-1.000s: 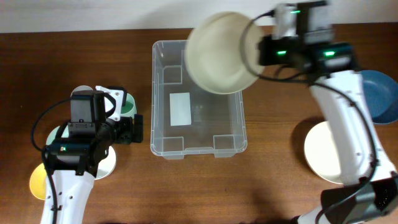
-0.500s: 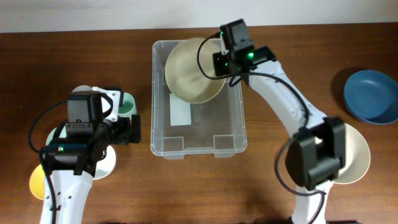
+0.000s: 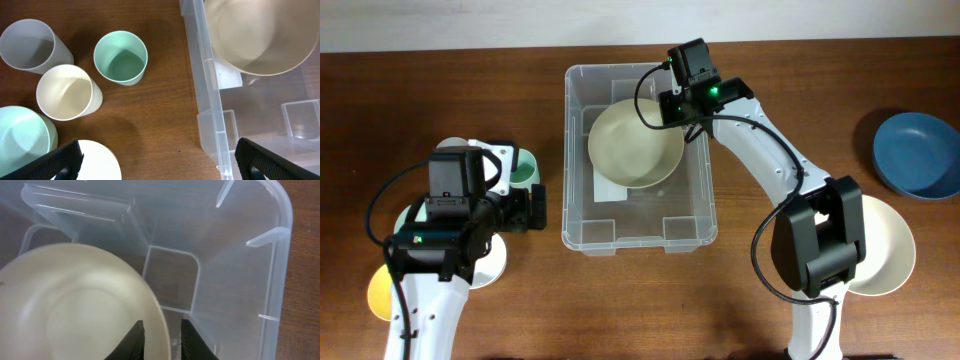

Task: Pack container
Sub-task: 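Lift the cream bowl and place it into the container, release, then move the right gripper to the second cream bowl and grasp its rim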

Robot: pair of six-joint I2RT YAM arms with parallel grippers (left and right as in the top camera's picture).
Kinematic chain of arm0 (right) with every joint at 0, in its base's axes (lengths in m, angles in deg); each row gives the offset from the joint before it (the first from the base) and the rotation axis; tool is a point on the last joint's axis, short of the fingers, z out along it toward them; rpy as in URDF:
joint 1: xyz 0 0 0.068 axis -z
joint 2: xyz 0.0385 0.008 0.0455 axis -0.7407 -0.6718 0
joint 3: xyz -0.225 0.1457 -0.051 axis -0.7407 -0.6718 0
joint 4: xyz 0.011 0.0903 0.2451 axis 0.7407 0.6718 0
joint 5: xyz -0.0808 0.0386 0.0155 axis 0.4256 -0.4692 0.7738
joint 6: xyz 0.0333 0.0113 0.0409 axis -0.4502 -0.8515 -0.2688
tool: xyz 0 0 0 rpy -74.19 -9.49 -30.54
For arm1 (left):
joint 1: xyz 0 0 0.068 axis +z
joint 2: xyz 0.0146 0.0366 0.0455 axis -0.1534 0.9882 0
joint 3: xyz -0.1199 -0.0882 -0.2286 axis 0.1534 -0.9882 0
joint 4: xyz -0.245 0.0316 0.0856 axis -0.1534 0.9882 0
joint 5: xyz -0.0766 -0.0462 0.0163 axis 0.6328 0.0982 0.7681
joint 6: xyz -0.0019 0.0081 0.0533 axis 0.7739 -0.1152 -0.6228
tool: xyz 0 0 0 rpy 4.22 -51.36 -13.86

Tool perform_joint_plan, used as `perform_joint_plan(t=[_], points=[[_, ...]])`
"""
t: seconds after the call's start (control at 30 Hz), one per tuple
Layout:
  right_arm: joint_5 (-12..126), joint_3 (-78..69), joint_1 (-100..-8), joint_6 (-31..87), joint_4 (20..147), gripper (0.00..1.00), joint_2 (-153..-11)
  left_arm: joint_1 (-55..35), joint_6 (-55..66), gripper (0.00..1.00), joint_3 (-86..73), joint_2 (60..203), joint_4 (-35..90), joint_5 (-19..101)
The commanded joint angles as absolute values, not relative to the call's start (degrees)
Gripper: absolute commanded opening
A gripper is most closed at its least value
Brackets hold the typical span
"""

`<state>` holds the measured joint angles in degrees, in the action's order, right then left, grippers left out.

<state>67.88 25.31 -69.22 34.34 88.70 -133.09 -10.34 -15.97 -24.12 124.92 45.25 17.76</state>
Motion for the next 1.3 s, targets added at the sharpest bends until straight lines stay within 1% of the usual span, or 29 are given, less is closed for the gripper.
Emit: perform_joint_plan(t=[0.0, 0.07, 0.27, 0.3, 0.37, 0.47, 0.6, 0.67, 0.77, 0.83, 1.03, 1.07, 1.1, 1.23, 1.27], points=[[67.94, 26.35, -69.6, 33.7, 89.07, 0.2, -132.5, -10.15, -15.18, 0.99, -23.03, 124.66, 45.25, 18.16], [68.01, 26.4, -69.6, 33.92, 89.6, 0.21, -130.95, -10.15, -15.18, 1.0, -23.03, 124.66, 45.25, 18.16], [68.67, 26.42, -68.57, 34.73, 90.38, 0.37, -120.0, -10.15, -15.18, 0.99, -23.03, 124.66, 45.25, 18.16], [68.67, 26.42, -68.09, 34.71, 90.73, 0.43, -118.18, -10.15, -15.18, 0.99, -23.03, 124.66, 45.25, 18.16], [68.82, 26.42, -65.95, 33.83, 92.5, 0.5, -113.5, -10.15, -15.18, 1.0, -23.03, 124.66, 45.25, 18.16], [70.17, 26.42, -61.25, 28.11, 97.01, 0.52, -108.54, -10.15, -15.18, 0.99, -23.03, 124.66, 45.25, 18.16], [70.02, 26.4, -49.23, 16.02, 109.66, 0.56, -103.58, -10.15, -15.18, 0.99, -23.03, 124.66, 45.21, 18.16], [68.07, 26.4, -37.64, 10.05, 119.67, 0.57, -102.49, -10.15, -15.18, 0.99, -23.03, 124.66, 44.84, 18.16], [65.19, 26.11, -27.87, 10.12, 124.79, 0.59, -102.51, -10.15, -15.18, 0.99, -23.03, 124.66, 44.64, 18.18], [64.16, 25.85, -21.99, 11.06, 127.23, 0.66, -102.51, -10.15, -15.18, 0.99, -23.03, 124.66, 44.6, 18.18], [60.91, 22.38, -6.25, 17.73, 131.61, 0.67, -102.51, -10.15, -15.18, 0.99, -23.03, 124.66, 44.57, 18.16], [57.91, 19.38, -1.6, 20.24, 132.28, 0.67, -102.49, -10.15, -15.18, 0.99, -23.03, 124.66, 44.57, 18.16], [55.99, 17.28, 0.52, 21.68, 132.26, 0.67, -102.49, -10.15, -15.18, 0.99, -23.03, 124.66, 44.46, 18.16], [53.91, 7.84, 5.68, 23.74, 130.21, 0.67, -102.49, -10.15, -15.18, 0.99, -23.03, 124.66, 43.74, 18.16], [53.04, 2.27, 7.14, 24.33, 127.69, 0.67, -102.49, -10.15, -15.18, 0.99, -23.03, 124.66, 43.74, 18.16]])
